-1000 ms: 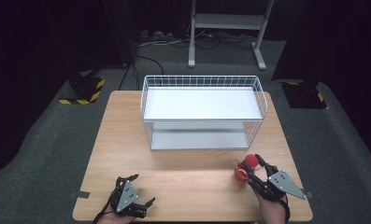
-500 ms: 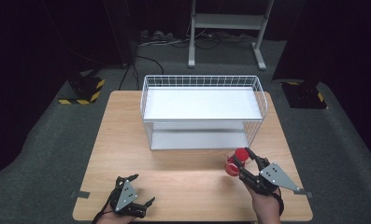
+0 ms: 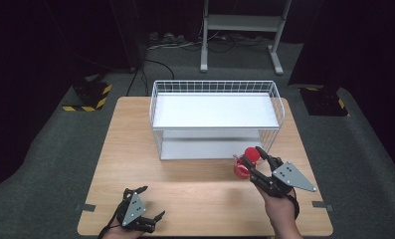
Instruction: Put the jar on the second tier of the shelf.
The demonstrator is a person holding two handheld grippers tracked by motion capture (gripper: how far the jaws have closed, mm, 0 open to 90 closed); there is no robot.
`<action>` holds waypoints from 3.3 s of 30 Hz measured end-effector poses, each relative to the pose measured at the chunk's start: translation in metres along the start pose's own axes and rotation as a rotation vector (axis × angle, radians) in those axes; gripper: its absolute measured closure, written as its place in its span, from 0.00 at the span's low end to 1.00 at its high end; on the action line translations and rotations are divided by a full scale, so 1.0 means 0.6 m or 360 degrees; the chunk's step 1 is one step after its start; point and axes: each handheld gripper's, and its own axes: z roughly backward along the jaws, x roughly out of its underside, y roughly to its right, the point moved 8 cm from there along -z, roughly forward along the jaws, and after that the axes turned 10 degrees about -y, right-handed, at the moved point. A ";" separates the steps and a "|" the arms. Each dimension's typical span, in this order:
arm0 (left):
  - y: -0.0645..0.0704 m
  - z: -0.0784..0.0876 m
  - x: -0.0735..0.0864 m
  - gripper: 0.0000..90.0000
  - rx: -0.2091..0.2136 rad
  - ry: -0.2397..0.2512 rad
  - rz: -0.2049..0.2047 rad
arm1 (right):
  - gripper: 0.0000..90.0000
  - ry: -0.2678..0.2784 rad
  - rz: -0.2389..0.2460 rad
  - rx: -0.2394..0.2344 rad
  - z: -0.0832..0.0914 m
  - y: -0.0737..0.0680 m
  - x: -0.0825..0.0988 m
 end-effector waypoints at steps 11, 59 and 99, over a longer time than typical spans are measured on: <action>0.000 0.001 0.000 0.01 0.0008 0.0007 0.0002 | 0.54 0.0055 0.0025 -0.0016 -0.008 -0.008 -0.042; 0.000 0.003 0.000 0.01 0.0032 0.0027 0.0004 | 0.54 0.0268 0.0150 0.0014 -0.049 -0.018 -0.192; -0.002 0.006 0.000 0.01 0.0048 0.0050 0.0020 | 0.54 0.0206 0.0079 0.0067 -0.185 0.020 -0.219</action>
